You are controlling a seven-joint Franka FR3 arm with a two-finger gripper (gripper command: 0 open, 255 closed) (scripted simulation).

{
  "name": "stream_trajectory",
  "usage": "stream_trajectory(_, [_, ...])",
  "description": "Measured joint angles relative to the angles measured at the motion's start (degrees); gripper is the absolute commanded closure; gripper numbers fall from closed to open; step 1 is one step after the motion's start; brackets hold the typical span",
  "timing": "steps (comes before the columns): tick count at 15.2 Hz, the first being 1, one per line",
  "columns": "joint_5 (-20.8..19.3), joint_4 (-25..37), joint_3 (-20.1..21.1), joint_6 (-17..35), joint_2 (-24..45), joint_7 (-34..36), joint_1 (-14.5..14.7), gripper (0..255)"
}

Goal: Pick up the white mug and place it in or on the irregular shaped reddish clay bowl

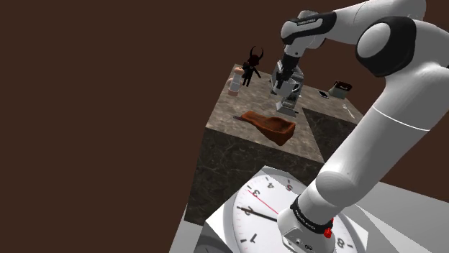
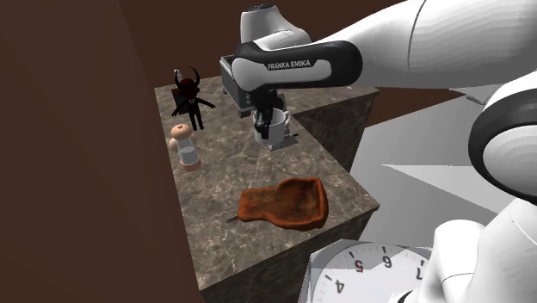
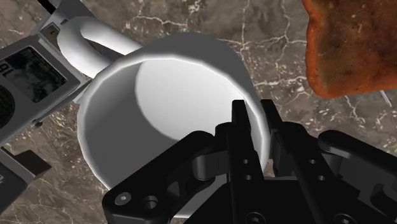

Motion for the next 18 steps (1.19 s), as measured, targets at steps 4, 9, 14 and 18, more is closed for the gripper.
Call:
stream_trajectory(4, [-2.9,-4.2,1.0,-0.6,-5.4,3.0,1.2,255])
stream_trajectory(9, [-8.1,-14.9,4.8,-0.8,-16.8,10.4,2.5,255])
stream_trajectory(14, [-10.7,-23.3,9.8,-3.0,-27.1,17.1,2.7,255])
stream_trajectory(18, [-11.4,-28.8,12.1,-3.1,-32.4,20.1,2.5,255])
